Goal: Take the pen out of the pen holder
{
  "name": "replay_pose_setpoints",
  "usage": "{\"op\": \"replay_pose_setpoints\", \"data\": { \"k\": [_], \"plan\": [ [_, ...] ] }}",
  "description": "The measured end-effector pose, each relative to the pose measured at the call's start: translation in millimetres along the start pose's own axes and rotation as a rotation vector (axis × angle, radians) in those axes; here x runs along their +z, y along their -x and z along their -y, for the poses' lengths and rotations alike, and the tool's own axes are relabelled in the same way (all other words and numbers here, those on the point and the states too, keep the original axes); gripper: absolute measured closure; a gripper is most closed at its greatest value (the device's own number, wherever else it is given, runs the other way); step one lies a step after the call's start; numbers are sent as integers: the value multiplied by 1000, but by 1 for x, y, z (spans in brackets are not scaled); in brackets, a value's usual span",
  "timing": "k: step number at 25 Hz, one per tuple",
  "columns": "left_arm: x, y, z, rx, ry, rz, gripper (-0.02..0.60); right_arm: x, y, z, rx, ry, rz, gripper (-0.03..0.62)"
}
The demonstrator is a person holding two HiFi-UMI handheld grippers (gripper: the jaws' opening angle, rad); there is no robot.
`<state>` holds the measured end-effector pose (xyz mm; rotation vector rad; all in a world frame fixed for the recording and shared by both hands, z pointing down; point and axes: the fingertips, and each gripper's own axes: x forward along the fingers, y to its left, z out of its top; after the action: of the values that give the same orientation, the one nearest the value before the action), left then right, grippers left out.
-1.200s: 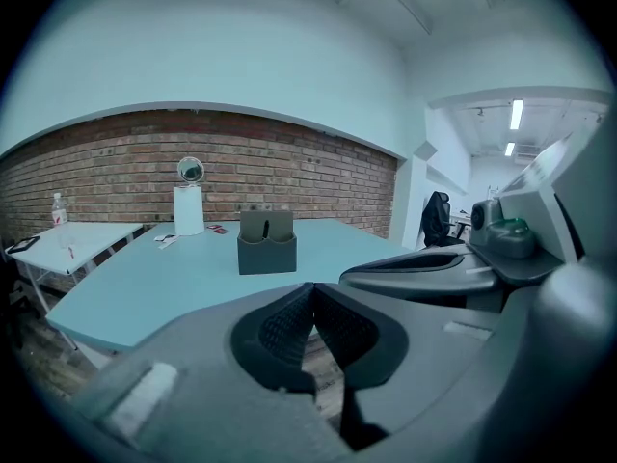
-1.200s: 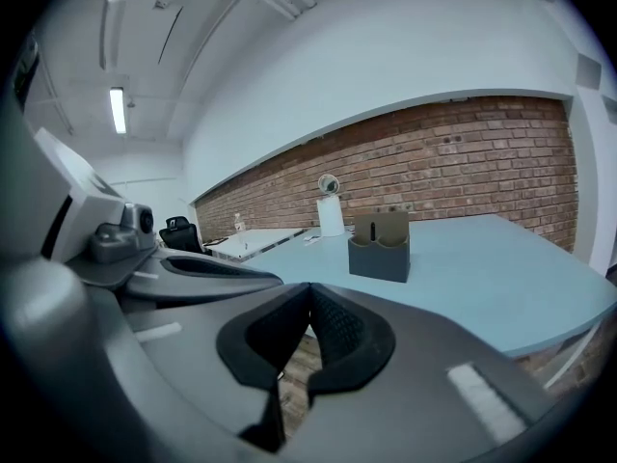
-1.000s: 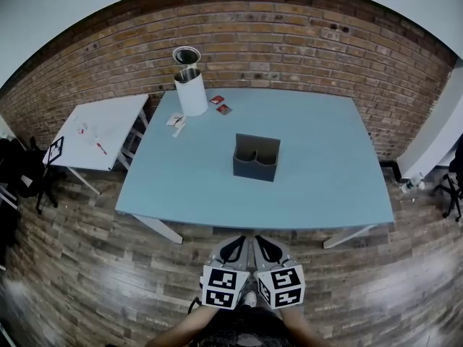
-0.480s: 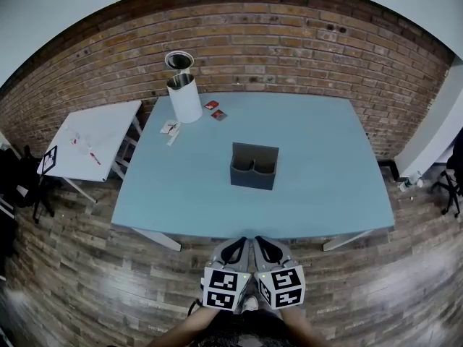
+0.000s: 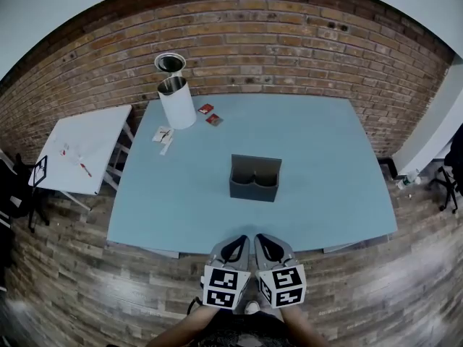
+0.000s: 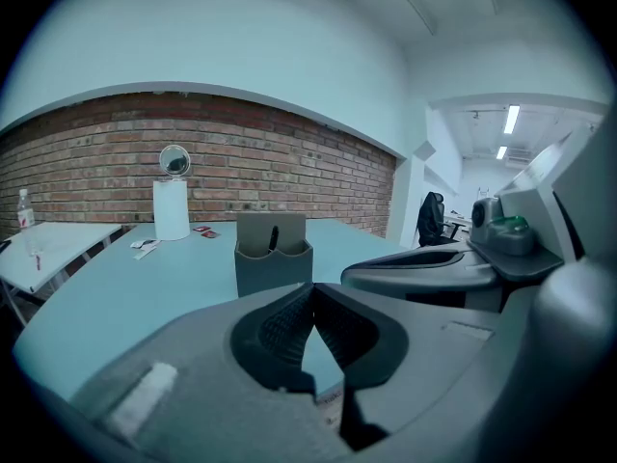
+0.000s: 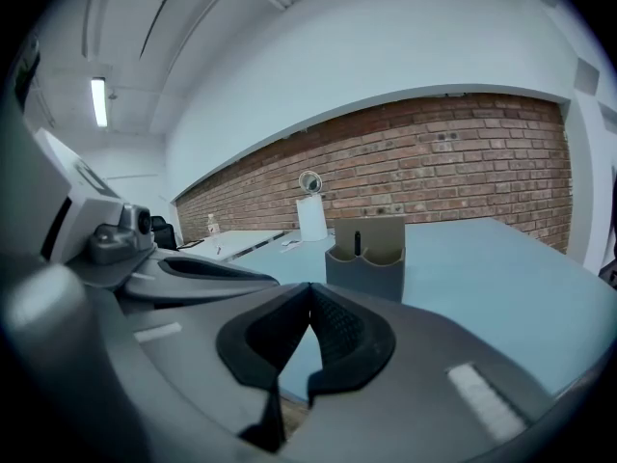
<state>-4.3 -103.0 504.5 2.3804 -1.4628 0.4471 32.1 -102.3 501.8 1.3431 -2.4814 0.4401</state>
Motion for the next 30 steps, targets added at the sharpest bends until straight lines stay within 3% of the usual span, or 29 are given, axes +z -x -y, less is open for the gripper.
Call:
{"op": "replay_pose_setpoints", "data": {
  "k": [14,30],
  "plan": [
    [22,-50,-50,-16,-16,-7,577,30,-67,28,-46,-15,31,576],
    [38,-88,-80,-69,-29,-22,577,51,-118,64,-137,-33,28,526]
  ]
}}
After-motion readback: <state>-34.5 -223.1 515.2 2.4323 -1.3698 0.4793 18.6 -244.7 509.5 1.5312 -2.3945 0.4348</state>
